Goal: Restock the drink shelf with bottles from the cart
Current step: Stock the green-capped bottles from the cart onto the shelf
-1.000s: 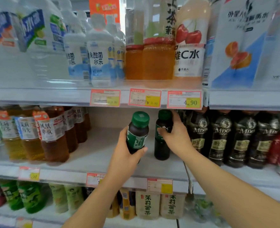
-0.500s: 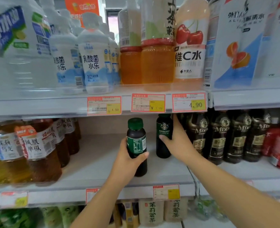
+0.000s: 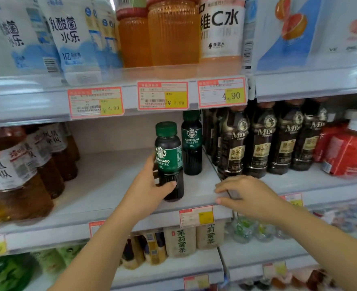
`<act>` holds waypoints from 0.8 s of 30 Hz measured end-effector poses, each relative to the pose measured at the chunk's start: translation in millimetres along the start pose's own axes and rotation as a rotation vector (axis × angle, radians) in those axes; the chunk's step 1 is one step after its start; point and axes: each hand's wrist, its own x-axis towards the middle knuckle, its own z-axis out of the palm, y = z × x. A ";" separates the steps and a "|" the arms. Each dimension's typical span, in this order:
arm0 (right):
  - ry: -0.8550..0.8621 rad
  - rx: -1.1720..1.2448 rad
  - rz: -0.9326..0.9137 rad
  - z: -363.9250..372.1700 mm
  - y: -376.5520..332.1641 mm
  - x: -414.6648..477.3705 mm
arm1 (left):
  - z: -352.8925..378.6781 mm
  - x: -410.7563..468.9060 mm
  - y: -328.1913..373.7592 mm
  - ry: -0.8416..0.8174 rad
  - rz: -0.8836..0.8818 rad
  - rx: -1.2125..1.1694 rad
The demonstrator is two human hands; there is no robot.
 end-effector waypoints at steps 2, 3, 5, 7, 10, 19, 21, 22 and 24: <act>-0.007 0.006 0.007 0.0 1.5 1.2 | 4.7 3.8 1.5 0.068 -0.020 0.013; -0.010 0.012 0.012 0.3 2.4 1.5 | 8.6 6.2 1.3 0.100 -0.022 0.021; -0.015 0.023 0.019 -0.1 2.6 1.4 | 15.6 9.7 0.7 0.123 -0.017 0.032; -0.021 0.035 0.025 -2.2 0.2 0.3 | 16.3 11.1 -0.2 0.093 -0.018 0.030; -0.006 0.187 0.053 -4.6 -14.2 4.3 | 9.5 11.7 0.1 0.031 -0.019 0.025; 0.262 0.581 0.356 21.8 -38.6 92.9 | 17.2 60.7 -11.6 0.091 -0.080 -0.105; 0.303 0.613 0.410 28.4 -39.1 103.0 | 19.4 72.1 -14.8 0.093 -0.086 -0.120; 0.312 0.615 0.425 30.3 -39.1 107.0 | 20.1 76.7 -15.7 0.090 -0.083 -0.124; 0.316 0.598 0.435 31.7 -37.8 114.3 | 21.5 84.3 -16.6 0.087 -0.073 -0.133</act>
